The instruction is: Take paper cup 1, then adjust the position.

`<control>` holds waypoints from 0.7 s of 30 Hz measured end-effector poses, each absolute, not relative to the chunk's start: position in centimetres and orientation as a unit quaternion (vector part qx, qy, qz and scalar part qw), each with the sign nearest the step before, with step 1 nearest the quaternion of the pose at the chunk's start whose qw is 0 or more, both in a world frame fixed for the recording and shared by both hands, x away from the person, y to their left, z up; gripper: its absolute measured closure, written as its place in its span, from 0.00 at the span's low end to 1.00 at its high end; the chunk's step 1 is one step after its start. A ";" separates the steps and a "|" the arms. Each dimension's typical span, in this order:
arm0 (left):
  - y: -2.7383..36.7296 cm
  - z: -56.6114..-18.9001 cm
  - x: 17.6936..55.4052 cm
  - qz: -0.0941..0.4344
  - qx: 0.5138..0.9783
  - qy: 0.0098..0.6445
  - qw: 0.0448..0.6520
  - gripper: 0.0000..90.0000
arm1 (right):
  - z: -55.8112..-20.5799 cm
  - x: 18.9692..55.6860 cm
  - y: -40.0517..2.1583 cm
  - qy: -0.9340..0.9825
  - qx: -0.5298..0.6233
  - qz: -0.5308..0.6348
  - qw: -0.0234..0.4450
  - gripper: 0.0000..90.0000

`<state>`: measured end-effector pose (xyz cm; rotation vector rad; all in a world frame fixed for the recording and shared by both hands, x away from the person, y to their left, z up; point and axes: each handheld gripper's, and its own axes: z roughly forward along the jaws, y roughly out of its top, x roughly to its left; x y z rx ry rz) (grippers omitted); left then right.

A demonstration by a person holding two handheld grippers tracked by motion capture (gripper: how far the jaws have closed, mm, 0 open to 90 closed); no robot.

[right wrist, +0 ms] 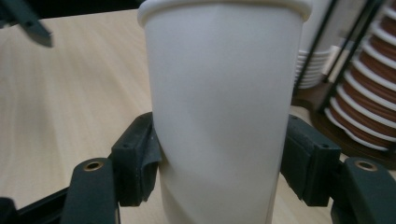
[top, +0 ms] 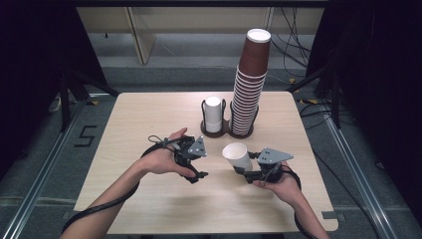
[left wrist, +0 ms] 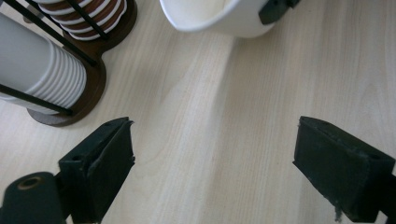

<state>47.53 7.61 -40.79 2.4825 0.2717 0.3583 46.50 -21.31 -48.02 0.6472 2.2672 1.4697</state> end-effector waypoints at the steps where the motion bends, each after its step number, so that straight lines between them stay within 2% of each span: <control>1: 7.7 -41.0 47.5 0.136 0.936 0.107 0.307 0.13 | -48.0 46.5 -21.5 0.802 0.237 0.518 0.178 0.39; 8: 8.4 -41.8 47.3 0.138 0.928 0.130 0.321 0.13 | -47.9 46.7 -22.8 0.781 0.264 0.526 0.210 0.39; 9: 8.5 -42.0 47.4 0.139 0.925 0.137 0.327 0.13 | -47.9 46.5 -22.8 0.776 0.279 0.530 0.198 0.39; 17: 8.5 -42.7 47.3 0.148 0.914 0.159 0.342 0.14 | -48.1 47.1 -23.9 0.761 0.309 0.524 0.225 0.39; 21: 8.4 -42.9 47.4 0.155 0.915 0.147 0.343 0.15 | -48.4 47.5 -24.5 0.754 0.333 0.515 0.236 0.39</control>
